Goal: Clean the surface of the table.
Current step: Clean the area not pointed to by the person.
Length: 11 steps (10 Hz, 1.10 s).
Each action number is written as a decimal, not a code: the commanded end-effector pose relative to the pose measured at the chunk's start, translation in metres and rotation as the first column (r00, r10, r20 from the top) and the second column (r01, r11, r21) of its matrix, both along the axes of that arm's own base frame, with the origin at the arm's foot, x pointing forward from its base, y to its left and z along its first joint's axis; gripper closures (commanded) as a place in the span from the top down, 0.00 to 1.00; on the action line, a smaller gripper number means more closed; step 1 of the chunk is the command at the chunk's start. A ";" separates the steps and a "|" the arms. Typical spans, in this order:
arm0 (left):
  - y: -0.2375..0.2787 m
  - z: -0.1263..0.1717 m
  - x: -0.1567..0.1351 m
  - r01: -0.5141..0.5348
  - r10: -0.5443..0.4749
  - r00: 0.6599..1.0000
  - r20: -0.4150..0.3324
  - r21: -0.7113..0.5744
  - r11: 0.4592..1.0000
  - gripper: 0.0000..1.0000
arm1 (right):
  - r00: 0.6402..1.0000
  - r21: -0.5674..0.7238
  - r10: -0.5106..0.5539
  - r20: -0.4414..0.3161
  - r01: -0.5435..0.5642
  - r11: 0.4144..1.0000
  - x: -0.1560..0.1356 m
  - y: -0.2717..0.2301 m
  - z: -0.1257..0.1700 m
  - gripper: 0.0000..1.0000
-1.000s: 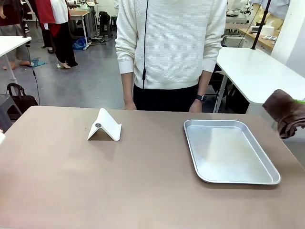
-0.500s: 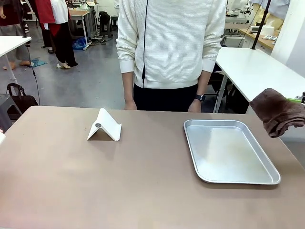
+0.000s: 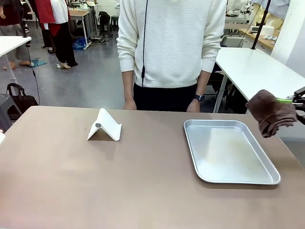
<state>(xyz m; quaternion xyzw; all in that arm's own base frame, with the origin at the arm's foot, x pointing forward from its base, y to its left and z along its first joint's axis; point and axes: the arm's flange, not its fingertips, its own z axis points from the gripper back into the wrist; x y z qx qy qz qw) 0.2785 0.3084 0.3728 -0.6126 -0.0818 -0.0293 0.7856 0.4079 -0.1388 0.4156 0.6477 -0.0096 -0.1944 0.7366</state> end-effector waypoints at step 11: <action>-0.004 0.002 -0.003 0.001 -0.001 1.000 -0.002 0.005 1.000 0.22 | 0.975 -0.681 -0.194 0.109 0.215 0.700 0.107 0.153 -0.093 0.07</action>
